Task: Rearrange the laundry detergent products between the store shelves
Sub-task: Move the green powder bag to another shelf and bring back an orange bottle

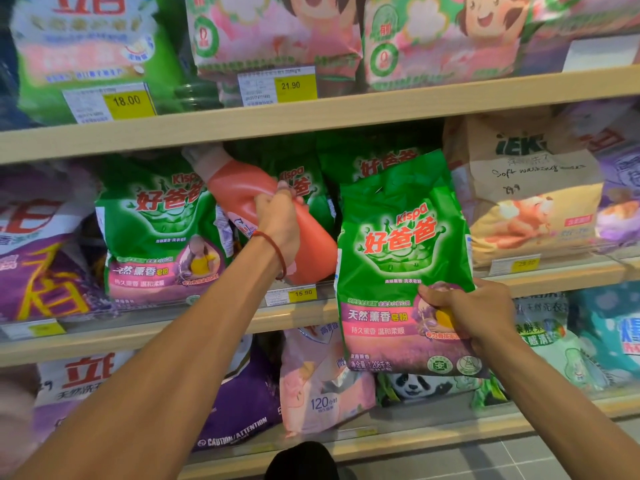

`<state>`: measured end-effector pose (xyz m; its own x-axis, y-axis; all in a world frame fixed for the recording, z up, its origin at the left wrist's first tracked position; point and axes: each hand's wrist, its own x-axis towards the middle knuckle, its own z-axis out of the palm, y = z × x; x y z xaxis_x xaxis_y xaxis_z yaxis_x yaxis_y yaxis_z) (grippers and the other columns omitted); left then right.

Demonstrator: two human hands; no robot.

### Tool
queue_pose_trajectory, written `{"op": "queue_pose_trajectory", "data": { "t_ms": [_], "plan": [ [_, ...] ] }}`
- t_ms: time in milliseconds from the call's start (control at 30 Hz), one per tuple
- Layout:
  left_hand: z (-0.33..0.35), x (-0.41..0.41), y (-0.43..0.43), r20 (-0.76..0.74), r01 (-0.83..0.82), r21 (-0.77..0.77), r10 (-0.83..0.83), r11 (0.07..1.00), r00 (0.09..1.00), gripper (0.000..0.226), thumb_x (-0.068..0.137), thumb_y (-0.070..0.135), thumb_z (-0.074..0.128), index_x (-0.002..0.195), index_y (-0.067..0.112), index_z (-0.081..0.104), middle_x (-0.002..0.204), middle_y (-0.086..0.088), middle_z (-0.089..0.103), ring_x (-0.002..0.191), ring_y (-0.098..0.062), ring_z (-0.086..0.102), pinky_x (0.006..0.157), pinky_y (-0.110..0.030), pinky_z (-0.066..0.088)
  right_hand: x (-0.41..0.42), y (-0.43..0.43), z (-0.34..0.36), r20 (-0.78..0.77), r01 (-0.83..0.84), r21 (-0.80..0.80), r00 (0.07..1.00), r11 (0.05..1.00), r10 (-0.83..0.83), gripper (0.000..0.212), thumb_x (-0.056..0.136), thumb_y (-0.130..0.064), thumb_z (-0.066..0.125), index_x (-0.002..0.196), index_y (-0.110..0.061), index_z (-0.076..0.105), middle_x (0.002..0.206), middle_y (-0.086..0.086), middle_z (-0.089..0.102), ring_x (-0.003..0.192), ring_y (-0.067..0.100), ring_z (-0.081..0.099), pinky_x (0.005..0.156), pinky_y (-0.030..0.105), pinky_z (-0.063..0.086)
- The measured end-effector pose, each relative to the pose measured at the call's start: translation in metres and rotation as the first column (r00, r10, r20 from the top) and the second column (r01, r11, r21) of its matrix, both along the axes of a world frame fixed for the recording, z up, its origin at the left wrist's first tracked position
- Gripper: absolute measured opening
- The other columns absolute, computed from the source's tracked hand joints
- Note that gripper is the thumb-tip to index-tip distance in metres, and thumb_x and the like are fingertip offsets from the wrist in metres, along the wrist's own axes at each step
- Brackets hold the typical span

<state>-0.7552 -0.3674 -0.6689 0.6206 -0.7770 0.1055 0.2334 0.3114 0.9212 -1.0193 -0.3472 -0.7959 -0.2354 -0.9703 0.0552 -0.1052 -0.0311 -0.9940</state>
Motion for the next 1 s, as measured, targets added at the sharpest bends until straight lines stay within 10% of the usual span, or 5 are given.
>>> {"op": "queue_pose_trajectory", "data": {
  "t_ms": [467,1000],
  "plan": [
    [0.020,0.001,0.034,-0.187,0.093,-0.122,-0.115,0.988,0.976,0.012,0.107,0.008,0.044,0.113,0.006,0.033,0.074,-0.002,0.045,0.060,-0.012,0.044,0.059,-0.026,0.042,-0.005,-0.007,-0.001,0.016,-0.033,0.036,0.999,0.999,0.032,0.046,0.031,-0.050,0.098,0.065,-0.024,0.080,0.063,0.007,0.077,0.070,0.036,0.076,0.074,0.060,0.062],
    [0.041,0.002,0.094,-0.306,0.090,-0.218,-0.156,0.972,0.939,0.033,0.108,0.010,0.042,0.076,0.013,0.045,0.068,-0.001,0.043,0.059,-0.012,0.041,0.068,-0.027,0.041,0.000,0.004,0.006,-0.060,0.050,0.001,0.997,0.999,-0.049,0.033,0.045,-0.048,0.099,0.058,-0.028,0.076,0.045,-0.006,0.066,0.053,0.023,0.061,0.054,0.034,0.046]
  ]
}}
